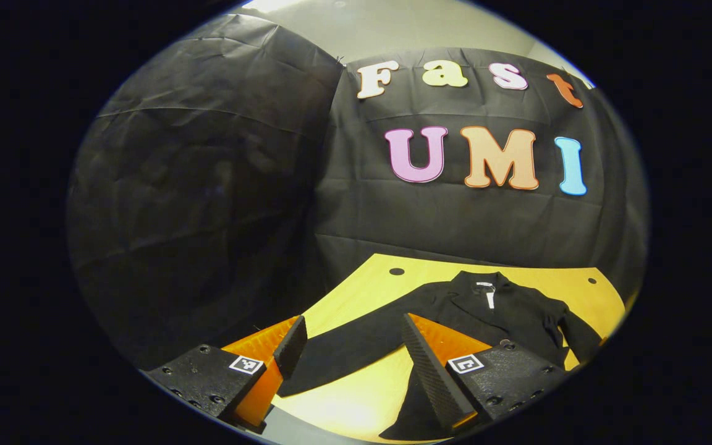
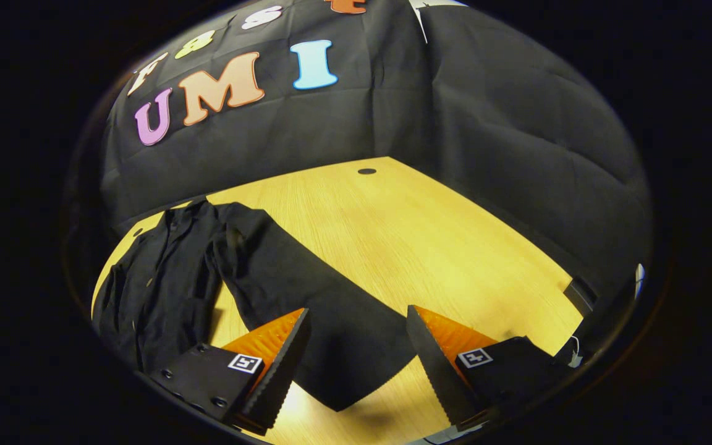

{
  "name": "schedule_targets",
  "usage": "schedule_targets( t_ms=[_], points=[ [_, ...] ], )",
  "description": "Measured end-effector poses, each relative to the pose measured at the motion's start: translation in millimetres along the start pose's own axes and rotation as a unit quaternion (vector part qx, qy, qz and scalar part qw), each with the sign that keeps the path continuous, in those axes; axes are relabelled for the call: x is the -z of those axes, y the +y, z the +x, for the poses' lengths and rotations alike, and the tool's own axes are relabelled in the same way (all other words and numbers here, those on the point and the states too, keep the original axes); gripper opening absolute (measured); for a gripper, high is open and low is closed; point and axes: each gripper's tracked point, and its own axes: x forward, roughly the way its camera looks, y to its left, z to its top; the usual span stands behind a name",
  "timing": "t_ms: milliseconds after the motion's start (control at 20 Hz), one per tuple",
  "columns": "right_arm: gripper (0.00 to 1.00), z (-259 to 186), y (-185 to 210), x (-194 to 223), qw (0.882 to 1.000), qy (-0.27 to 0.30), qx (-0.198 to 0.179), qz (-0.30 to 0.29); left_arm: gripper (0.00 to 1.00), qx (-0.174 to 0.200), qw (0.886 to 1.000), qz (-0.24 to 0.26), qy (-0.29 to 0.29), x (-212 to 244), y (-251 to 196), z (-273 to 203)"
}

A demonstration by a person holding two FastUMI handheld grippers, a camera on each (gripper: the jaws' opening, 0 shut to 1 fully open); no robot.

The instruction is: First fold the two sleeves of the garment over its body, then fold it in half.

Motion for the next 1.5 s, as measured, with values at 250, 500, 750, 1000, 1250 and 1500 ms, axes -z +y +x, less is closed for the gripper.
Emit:
schedule_targets(
  t_ms=[250,500,750,1000,1250,1500],
  points=[
    [0.99,4,-3,24,1.000,0.028,-0.002,0.003,0.92,0.003,1.000,0.006,0.002,-1,0,0],
    [0.94,6,-3,33,0.999,0.035,0.003,-0.013,0.92,0.006,1.000,0.008,-0.001,-1,0,-1],
    [0.98,9,-6,35,0.999,0.031,0.008,-0.019,0.92,0.008,1.000,0.006,0.007,2,-1,1],
    [0.71,9,-14,33,0.999,0.034,0.022,-0.006,0.93,0.014,1.000,0.000,0.023,12,-4,2],
    [0.26,11,-6,34,0.999,0.031,-0.005,-0.013,0.92,0.026,0.999,0.008,0.021,11,-9,2],
    [0.09,11,-3,35,0.999,0.034,-0.013,-0.023,0.92,0.034,0.999,0.009,0.022,12,-18,0]
  ],
)
